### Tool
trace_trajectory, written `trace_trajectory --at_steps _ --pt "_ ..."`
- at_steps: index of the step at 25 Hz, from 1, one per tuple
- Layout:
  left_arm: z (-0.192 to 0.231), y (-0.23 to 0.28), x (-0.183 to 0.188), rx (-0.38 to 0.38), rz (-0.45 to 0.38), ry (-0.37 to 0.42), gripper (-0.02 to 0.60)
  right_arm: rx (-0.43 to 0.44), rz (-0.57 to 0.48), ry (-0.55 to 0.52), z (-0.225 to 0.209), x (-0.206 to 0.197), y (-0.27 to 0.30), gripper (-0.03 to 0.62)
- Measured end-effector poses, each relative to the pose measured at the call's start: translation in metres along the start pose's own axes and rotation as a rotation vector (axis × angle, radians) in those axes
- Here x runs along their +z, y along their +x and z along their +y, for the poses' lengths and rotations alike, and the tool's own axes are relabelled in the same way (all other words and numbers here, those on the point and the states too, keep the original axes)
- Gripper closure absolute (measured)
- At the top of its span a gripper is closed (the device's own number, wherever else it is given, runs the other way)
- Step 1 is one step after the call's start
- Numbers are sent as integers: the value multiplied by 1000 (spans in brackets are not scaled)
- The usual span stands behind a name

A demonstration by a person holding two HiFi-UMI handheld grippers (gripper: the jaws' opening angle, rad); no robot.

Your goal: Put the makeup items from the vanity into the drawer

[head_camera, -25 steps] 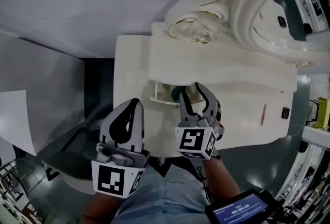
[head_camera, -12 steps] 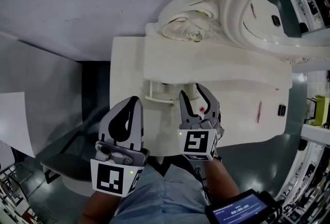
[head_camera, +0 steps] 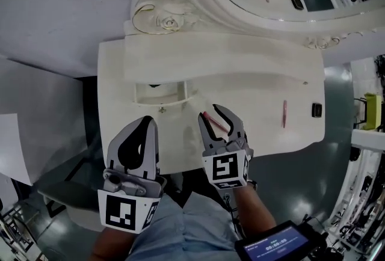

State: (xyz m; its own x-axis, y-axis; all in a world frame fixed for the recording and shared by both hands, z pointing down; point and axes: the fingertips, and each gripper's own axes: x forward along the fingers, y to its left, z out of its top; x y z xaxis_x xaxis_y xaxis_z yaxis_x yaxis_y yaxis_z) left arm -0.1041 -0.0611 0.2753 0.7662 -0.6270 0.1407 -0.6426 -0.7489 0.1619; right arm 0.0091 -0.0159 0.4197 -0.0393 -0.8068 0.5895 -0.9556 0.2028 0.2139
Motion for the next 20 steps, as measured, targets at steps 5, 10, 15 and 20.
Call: trace_trajectory --at_steps 5,10,15,20 --pt "-27 0 -23 18 45 3 581 121 44 28 7 -49 -3 451" --pt "-41 6 -42 49 77 -3 581 217 95 48 7 -87 0 468" --pt "-54 14 -54 63 90 -6 581 283 122 68 5 -109 4 504" --pt "-57 16 -57 92 87 -2 581 324 107 43 7 -111 4 549"
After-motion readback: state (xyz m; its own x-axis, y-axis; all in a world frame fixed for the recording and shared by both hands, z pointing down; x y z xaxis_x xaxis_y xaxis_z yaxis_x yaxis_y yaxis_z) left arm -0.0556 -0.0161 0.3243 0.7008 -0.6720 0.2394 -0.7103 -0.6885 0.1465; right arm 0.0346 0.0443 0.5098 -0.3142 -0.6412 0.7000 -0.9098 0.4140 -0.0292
